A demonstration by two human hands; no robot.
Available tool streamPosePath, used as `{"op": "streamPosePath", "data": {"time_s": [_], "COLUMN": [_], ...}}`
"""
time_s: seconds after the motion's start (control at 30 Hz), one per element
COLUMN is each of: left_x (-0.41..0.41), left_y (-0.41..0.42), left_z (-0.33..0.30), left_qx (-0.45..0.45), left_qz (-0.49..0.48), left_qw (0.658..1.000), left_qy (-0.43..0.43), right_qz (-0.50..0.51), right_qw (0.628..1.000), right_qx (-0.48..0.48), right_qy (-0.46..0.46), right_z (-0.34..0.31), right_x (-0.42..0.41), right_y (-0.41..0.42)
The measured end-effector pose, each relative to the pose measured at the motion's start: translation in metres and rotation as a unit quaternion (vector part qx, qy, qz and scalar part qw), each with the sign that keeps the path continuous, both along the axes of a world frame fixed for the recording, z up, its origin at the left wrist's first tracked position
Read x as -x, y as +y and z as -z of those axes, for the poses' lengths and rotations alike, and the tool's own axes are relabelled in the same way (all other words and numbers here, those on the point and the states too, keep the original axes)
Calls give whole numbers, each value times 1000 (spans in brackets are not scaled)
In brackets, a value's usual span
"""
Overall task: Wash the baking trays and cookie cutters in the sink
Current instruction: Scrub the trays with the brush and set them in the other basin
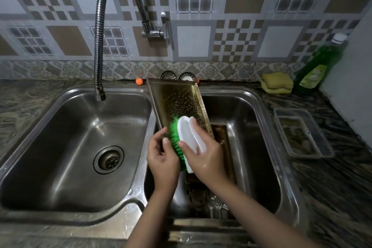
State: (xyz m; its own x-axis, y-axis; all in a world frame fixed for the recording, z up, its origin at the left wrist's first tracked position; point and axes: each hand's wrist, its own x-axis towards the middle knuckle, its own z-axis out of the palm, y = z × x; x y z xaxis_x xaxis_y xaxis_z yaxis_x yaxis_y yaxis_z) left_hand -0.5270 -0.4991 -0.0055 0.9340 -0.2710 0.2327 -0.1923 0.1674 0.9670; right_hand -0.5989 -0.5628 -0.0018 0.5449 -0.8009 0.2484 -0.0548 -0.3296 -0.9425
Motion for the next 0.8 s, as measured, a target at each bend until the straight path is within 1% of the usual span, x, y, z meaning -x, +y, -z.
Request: {"op": "streamPosePath", "data": {"time_s": [0.07, 0.13, 0.2, 0.3, 0.37, 0.5, 0.6, 0.7, 0.73, 0.8], "left_x": [-3, -3, -3, -4, -4, -13, -24, -35, -38, -40], "left_y": [4, 6, 4, -1, -1, 5, 10, 13, 14, 15], "left_z": [2, 0, -2, -3, -1, 0, 2, 8, 10, 13], "left_qx": [-3, -4, -11, -13, -14, -21, -43, -55, -59, -66], "left_qz": [-12, -21, -13, 4, 5, -14, 4, 12, 14, 25], "left_qw": [1000, 1000, 1000, 1000, 1000, 999, 999, 998, 998, 997], "left_qy": [5, 2, -8, -3, 4, 21, 8, 17, 23, 31], "right_qz": [10, 56, 82, 33, 2, 60, 88, 73, 59, 31], "right_qw": [1000, 998, 996, 999, 1000, 997, 996, 996, 997, 999], "right_qx": [10, -1, -20, -11, 9, -9, 0, 26, 23, 16], "right_qy": [14, 39, 37, -8, -8, 37, -9, -40, -34, 11], "right_z": [6, 11, 8, -2, -1, -5, -26, -37, -34, -26], "right_x": [2, 5, 3, -3, -2, 11, 30, 52, 58, 68], "right_y": [-13, -33, -31, 0, 1, -50, -78, -93, -97, -101]}}
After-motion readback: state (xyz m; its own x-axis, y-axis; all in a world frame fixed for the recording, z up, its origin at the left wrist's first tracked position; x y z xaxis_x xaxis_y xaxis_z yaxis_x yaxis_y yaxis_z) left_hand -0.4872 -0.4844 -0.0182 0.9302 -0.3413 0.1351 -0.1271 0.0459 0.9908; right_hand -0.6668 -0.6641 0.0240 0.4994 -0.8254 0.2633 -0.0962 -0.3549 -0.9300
